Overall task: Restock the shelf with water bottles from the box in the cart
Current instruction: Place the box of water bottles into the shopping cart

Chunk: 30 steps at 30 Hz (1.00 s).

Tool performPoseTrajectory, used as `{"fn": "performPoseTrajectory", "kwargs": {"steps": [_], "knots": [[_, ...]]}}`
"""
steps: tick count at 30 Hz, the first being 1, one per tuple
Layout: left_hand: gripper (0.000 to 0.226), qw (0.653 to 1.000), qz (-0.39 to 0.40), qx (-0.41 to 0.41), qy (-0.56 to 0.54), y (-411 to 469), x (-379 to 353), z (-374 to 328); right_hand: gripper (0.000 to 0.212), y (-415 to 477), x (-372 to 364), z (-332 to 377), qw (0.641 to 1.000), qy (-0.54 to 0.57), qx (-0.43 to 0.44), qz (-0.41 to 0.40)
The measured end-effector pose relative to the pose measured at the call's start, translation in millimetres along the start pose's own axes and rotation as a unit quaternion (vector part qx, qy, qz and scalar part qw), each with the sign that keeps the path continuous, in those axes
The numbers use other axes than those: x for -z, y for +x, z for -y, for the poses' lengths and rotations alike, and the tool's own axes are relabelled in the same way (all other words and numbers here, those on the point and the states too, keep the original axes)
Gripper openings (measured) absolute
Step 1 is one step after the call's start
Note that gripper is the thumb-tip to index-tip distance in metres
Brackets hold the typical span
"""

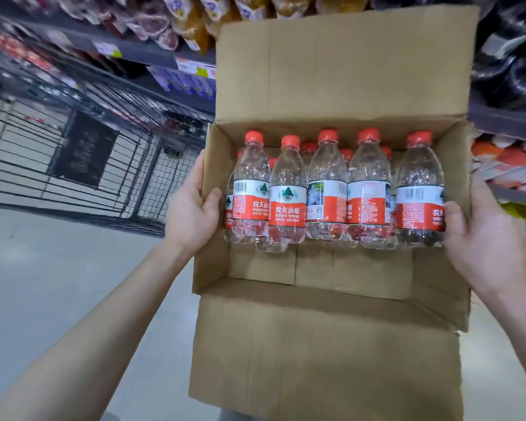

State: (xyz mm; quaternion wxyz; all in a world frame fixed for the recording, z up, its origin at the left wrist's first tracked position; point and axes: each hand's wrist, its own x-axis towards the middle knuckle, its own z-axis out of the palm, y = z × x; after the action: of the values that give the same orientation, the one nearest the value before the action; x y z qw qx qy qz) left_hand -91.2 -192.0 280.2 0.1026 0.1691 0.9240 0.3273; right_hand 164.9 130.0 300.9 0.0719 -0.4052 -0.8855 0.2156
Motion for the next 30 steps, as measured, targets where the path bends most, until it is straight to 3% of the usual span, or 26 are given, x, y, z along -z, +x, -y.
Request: {"fn": "performPoseTrajectory", "kwargs": {"steps": [11, 17, 30], "knots": [[0.077, 0.999, 0.035, -0.011, -0.009, 26.9, 118.3, 143.0, 0.043, -91.5, -45.7, 177.6, 0.997, -0.047, -0.066, 0.006], [0.077, 0.997, 0.077, -0.026, 0.019, 66.4, 198.8, 226.1, 0.044, -127.5, -100.3, 284.2, 0.991, -0.006, -0.132, 0.025], [0.077, 0.999, 0.03, -0.003, 0.032, 156.6, 298.3, 299.0, 0.048, -82.8, -186.8, 396.8, 0.995, 0.054, -0.077, 0.013]]}}
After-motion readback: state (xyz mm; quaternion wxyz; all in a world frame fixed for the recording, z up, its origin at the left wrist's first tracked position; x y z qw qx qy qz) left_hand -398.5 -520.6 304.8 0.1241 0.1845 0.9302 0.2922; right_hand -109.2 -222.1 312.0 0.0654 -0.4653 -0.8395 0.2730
